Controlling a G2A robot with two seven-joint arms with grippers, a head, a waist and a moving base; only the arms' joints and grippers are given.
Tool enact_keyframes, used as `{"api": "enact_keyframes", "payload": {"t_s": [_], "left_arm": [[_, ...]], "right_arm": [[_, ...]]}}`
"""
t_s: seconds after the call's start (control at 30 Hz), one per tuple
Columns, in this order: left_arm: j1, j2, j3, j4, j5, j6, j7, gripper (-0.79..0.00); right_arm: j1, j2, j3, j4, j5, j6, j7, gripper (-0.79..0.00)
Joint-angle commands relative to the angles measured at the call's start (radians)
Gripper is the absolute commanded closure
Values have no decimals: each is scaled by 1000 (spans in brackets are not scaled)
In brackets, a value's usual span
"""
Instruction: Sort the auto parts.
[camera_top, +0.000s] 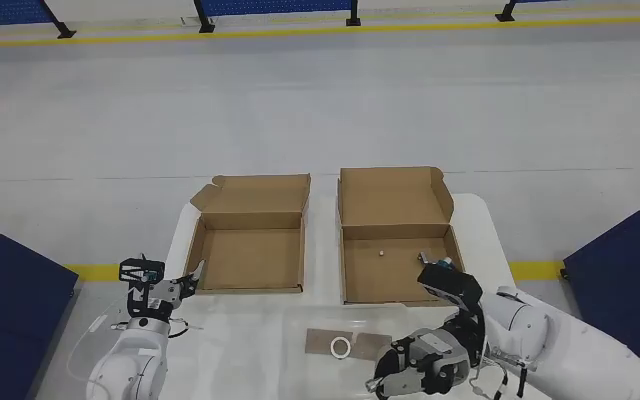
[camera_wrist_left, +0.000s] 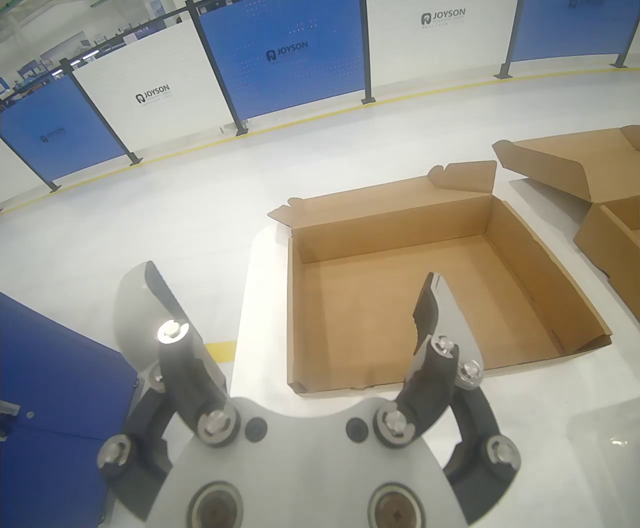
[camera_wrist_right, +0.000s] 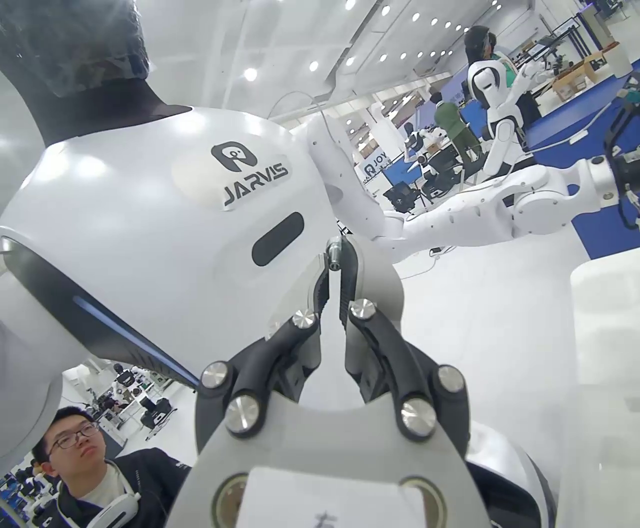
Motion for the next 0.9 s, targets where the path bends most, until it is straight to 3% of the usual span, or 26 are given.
{"api": "enact_keyframes", "payload": {"t_s": [0.0, 0.2, 0.5, 0.87], "left_arm": [[0, 0, 0, 0, 0, 0, 0, -785], [0, 0, 0, 0, 0, 0, 0, -785], [0, 0, 0, 0, 0, 0, 0, -785], [0, 0, 0, 0, 0, 0, 0, -785]], "right_arm": [[0, 0, 0, 0, 0, 0, 0, 0], [-5, -4, 8, -24, 1, 12, -23, 0], [-23, -31, 17, -133, 279, 0, 0, 0], [-29, -80, 54, -175, 471, 60, 59, 0]]}}
